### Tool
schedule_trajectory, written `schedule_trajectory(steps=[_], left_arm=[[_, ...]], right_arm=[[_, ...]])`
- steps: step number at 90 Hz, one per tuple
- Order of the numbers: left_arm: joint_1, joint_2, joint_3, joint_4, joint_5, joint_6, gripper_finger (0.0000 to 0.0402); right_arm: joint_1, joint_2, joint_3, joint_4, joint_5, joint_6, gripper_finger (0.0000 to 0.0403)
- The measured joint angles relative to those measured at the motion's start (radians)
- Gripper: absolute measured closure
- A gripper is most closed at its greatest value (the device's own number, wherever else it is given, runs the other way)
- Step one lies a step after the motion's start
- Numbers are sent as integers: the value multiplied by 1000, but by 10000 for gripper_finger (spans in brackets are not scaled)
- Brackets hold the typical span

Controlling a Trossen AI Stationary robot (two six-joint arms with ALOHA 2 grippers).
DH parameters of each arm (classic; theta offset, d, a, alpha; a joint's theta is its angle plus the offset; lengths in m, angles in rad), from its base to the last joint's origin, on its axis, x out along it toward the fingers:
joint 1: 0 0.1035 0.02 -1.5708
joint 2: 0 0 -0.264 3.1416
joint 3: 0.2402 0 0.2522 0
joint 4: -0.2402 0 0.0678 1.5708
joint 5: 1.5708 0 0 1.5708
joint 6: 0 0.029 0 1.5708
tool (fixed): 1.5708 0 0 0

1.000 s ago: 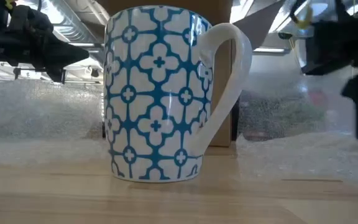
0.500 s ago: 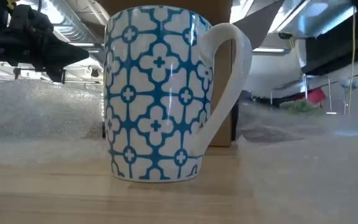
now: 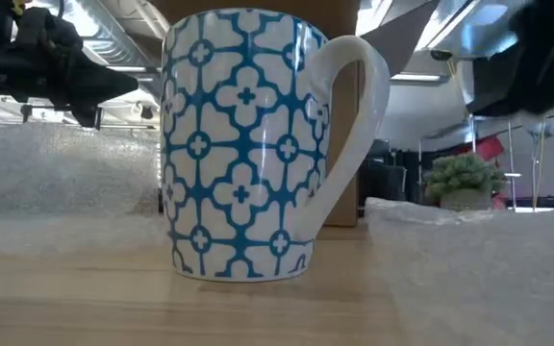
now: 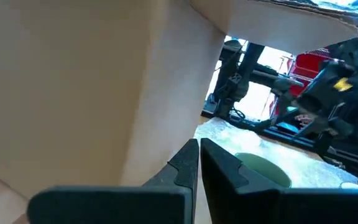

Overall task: Wrap mug
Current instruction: Prepare the right transparent bubble wrap

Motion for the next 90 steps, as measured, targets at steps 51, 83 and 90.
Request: schedule_trajectory(steps=[51,83,90], left_arm=[[0,0,0,0,1,3,402],[0,0,0,1,-13,3,402],[0,0,0,1,-13,3,402]], right_arm=[[-21,0,-228,131,-5,13,257],[-45,-39,-111,-104,-17,95,392],[-67,-73,-62,-208,-14,137,400]])
